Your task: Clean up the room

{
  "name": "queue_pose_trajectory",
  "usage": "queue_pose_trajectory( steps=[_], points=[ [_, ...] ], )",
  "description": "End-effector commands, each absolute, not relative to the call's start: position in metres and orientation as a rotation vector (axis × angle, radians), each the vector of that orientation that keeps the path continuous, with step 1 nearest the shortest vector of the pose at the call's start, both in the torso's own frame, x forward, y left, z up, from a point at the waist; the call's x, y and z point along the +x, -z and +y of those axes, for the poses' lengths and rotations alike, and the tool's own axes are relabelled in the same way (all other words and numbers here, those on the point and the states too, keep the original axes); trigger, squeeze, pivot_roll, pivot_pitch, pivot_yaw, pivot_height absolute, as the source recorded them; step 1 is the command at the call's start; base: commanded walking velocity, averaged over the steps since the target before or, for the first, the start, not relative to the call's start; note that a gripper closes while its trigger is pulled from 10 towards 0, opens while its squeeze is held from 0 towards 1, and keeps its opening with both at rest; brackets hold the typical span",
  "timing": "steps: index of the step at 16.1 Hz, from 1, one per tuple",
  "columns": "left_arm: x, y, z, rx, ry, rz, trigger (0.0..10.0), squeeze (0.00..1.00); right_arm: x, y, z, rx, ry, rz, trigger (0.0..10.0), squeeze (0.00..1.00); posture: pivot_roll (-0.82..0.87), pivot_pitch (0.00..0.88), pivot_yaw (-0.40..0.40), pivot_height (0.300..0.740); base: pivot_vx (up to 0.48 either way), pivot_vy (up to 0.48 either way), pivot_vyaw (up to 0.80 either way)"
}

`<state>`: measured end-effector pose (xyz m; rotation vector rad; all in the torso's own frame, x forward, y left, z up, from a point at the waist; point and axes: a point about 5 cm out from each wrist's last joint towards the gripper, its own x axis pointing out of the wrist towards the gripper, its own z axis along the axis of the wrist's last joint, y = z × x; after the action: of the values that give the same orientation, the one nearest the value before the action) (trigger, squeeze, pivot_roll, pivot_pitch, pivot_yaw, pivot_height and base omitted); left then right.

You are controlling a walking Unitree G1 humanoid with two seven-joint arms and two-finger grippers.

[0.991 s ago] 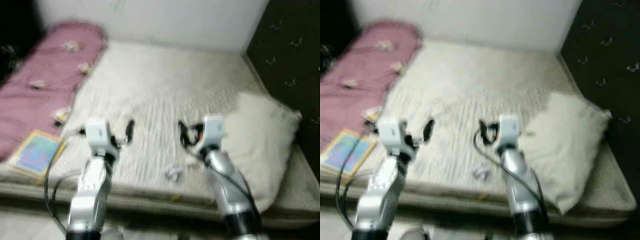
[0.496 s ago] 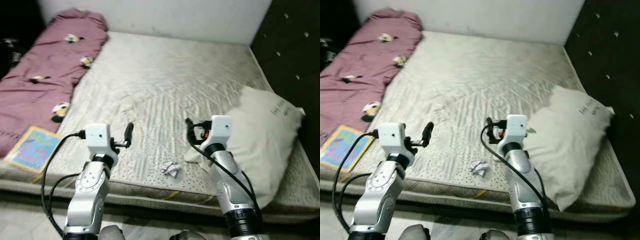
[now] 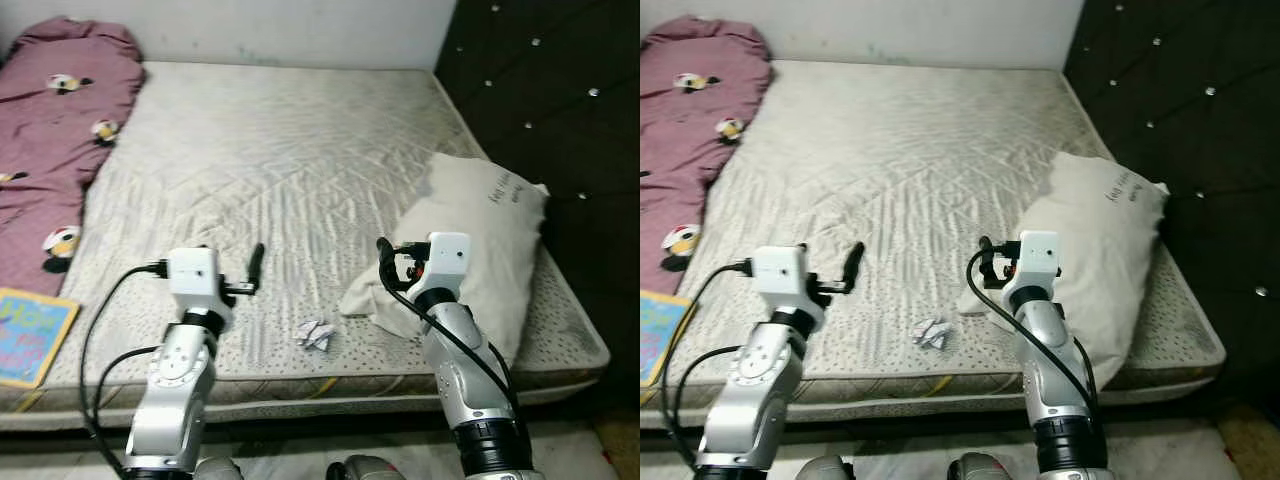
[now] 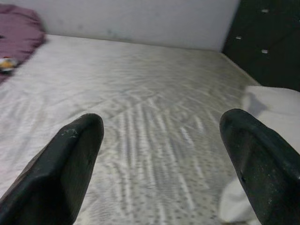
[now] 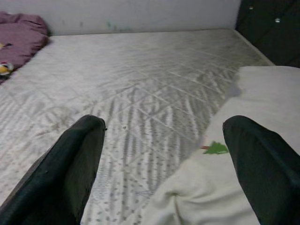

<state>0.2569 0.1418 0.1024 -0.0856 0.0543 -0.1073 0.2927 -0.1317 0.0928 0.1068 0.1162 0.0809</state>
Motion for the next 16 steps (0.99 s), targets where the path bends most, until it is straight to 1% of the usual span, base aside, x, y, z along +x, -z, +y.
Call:
queue_pose_trajectory(
  steps=[1,4,6,8,12,13,14,16],
  points=[
    [0.2549,-0.1040,0.1438,-0.085,0.100,0.045,10.0,0.00,0.2911,-0.0983,-0.1373,0.118,-0.052,0.088,10.0,0.00,0.01,0.000,-0.058,0.740,0.000,0.000,0.00],
    [0.2498,-0.1041,0.1450,-0.073,0.103,0.036,10.0,0.00,0.2826,-0.0956,-0.1442,0.123,-0.031,0.084,10.0,0.00,0.01,0.000,-0.058,0.740,0.000,0.000,0.00],
    [0.2504,-0.1040,0.1429,-0.073,0.110,0.035,10.0,0.00,0.2840,-0.0962,-0.1439,0.123,-0.032,0.085,10.0,0.00,0.01,0.000,-0.059,0.740,0.000,0.000,0.00],
    [0.2514,-0.1044,0.1425,-0.073,0.110,0.033,10.0,0.00,0.2855,-0.0968,-0.1423,0.124,-0.035,0.083,10.0,0.00,0.01,0.000,-0.059,0.722,0.000,0.000,0.00],
    [0.2546,-0.1058,0.1435,-0.064,0.107,0.028,10.0,0.00,0.2855,-0.0967,-0.1394,0.130,-0.049,0.083,10.0,0.00,0.01,0.000,-0.060,0.667,0.000,0.000,0.00],
    [0.2549,-0.1061,0.1435,-0.063,0.106,0.027,10.0,0.00,0.2855,-0.0967,-0.1394,0.131,-0.049,0.084,10.0,0.00,0.01,0.000,-0.060,0.662,0.000,0.000,0.00],
    [0.2560,-0.1056,0.1431,-0.057,0.105,0.030,10.0,0.00,0.2858,-0.0968,-0.1389,0.133,-0.053,0.084,10.0,0.00,0.01,0.000,-0.060,0.642,0.000,0.000,0.00],
    [0.2568,-0.1056,0.1412,-0.056,0.110,0.030,10.0,0.00,0.2863,-0.0974,-0.1383,0.134,-0.056,0.081,10.0,0.00,0.01,0.000,-0.059,0.617,0.000,0.000,0.00]
  ],
)
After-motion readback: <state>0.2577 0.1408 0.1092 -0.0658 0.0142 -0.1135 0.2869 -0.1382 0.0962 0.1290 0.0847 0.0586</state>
